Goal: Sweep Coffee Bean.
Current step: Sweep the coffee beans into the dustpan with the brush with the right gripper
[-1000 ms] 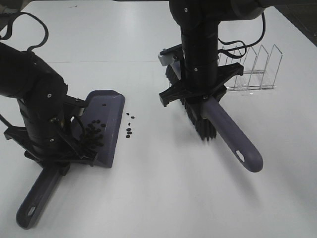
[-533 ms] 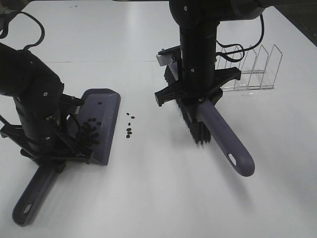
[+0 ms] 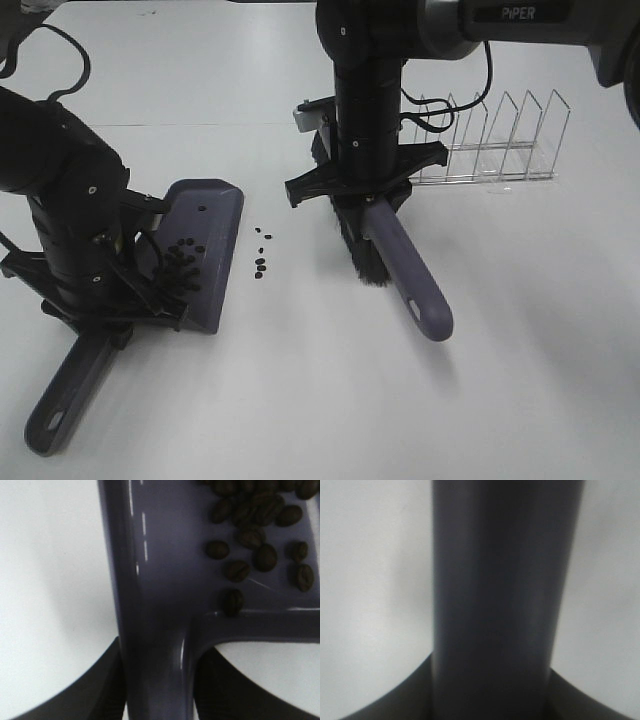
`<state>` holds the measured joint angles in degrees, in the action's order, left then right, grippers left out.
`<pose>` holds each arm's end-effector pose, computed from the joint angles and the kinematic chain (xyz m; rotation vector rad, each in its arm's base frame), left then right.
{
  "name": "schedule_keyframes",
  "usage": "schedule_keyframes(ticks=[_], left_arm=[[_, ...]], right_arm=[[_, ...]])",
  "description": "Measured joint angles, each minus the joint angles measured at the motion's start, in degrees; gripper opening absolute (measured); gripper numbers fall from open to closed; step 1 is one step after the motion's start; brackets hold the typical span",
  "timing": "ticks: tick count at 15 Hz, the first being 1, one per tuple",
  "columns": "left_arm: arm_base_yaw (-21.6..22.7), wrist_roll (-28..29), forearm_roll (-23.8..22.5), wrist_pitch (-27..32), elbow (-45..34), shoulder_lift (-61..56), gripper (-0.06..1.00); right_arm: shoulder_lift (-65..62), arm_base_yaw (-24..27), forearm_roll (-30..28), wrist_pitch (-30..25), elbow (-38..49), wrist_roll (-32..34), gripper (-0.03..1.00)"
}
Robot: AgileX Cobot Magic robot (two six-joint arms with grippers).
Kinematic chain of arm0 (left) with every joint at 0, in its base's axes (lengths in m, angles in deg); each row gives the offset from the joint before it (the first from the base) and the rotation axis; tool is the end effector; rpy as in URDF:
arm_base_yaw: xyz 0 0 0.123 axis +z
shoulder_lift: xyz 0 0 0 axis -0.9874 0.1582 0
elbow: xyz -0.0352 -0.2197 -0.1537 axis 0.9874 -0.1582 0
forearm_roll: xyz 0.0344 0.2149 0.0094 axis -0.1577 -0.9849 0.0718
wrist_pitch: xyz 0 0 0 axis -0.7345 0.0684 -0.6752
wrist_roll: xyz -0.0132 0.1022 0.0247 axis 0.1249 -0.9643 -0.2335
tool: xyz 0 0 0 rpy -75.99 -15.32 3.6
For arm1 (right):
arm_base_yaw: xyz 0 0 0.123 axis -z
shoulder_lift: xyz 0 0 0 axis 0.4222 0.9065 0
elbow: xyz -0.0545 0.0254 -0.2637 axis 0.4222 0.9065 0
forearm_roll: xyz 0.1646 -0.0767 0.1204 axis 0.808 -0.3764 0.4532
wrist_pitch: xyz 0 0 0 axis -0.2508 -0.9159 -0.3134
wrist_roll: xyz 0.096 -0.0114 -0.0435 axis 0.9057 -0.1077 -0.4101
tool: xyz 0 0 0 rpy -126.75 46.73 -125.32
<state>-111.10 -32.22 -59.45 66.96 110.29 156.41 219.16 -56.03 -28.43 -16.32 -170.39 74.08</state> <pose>0.2668 -0.1310 0.0987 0.3570 3.0570 0.3017 0.3665 0.2048 0.1272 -0.4576 3.0844 -0.2075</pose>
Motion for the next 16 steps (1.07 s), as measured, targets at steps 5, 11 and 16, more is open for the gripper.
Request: schedule_keyframes(ticks=[5,11,16], left_arm=[[0.0,-0.4,-0.1,-0.3,0.0,0.0,0.34],[0.0,-0.9,-0.1,-0.9,0.0,0.0,0.34],[0.1,-1.0,0.0,-1.1,0.0,0.0,0.34]], right_arm=[[4.0,-3.5,4.9,-0.2,-1.7,-0.1,0.30],[5.8,-5.7,16.8,1.1,-1.7,-3.2,0.30],[6.1,-5.7,33.5,8.0,-1.5,-9.7,0.30]])
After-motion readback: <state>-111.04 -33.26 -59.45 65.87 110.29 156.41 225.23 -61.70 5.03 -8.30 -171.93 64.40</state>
